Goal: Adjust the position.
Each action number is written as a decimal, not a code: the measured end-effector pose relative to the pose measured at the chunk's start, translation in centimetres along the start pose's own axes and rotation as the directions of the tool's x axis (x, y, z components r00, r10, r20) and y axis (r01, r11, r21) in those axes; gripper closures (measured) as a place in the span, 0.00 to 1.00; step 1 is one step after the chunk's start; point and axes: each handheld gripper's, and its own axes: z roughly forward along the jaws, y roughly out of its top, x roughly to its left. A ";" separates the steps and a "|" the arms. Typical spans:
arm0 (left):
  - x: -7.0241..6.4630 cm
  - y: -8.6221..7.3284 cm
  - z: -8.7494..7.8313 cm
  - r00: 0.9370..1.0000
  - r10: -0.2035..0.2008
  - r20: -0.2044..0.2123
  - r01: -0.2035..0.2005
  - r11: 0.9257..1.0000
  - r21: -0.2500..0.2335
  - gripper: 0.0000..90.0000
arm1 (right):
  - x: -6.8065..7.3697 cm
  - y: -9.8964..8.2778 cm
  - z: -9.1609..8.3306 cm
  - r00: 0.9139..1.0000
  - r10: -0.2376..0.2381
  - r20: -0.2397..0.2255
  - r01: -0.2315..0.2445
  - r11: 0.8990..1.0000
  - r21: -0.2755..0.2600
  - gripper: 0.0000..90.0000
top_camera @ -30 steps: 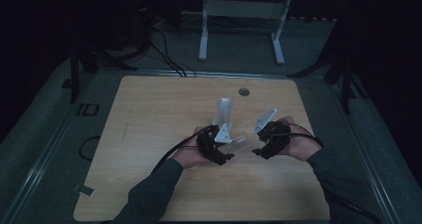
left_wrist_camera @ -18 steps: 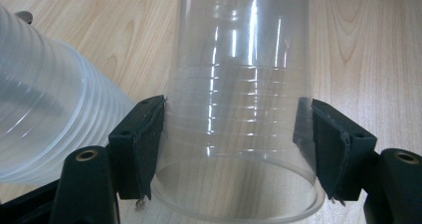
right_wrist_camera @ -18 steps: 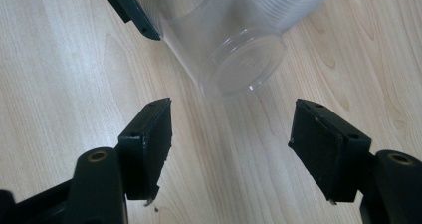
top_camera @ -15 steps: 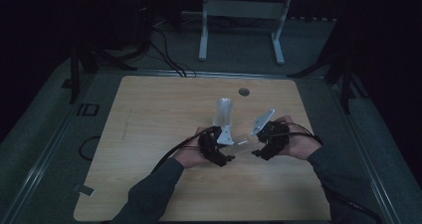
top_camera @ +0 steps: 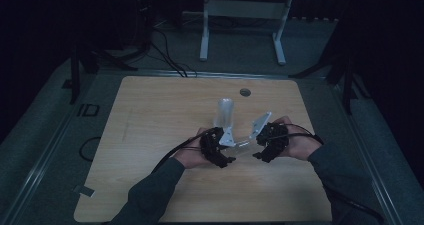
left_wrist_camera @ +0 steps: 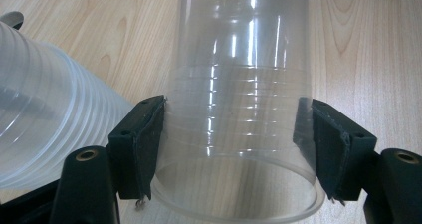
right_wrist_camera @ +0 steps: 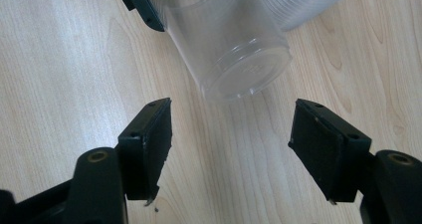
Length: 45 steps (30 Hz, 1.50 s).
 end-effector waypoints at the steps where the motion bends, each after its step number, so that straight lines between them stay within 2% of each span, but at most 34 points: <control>1: 0.0 0.0 0.0 1.000 0.000 0.002 0.000 1.000 0.001 0.33 | 0.0 0.1 0.0 1.000 -0.005 -0.001 0.005 1.000 0.000 0.36; 17: -0.7 0.4 0.0 0.999 0.048 -0.010 -0.047 0.999 0.020 0.33 | 0.2 0.6 0.6 0.999 -0.042 -0.025 0.042 0.999 0.025 0.35; 25: -1.1 0.8 -0.2 0.997 0.076 -0.003 -0.075 0.997 0.017 0.33 | 0.4 0.9 1.1 0.998 -0.055 -0.040 0.056 0.998 0.027 0.33; 33: -1.4 1.0 -0.4 0.997 0.081 0.011 -0.080 0.997 -0.017 0.33 | 0.5 1.1 1.7 0.997 -0.061 -0.047 0.062 0.998 0.028 0.33; 45: -1.6 1.1 -0.5 0.995 0.100 0.018 -0.100 0.995 -0.028 0.32 | 0.8 1.1 2.0 0.995 -0.060 -0.075 0.063 0.997 0.040 0.41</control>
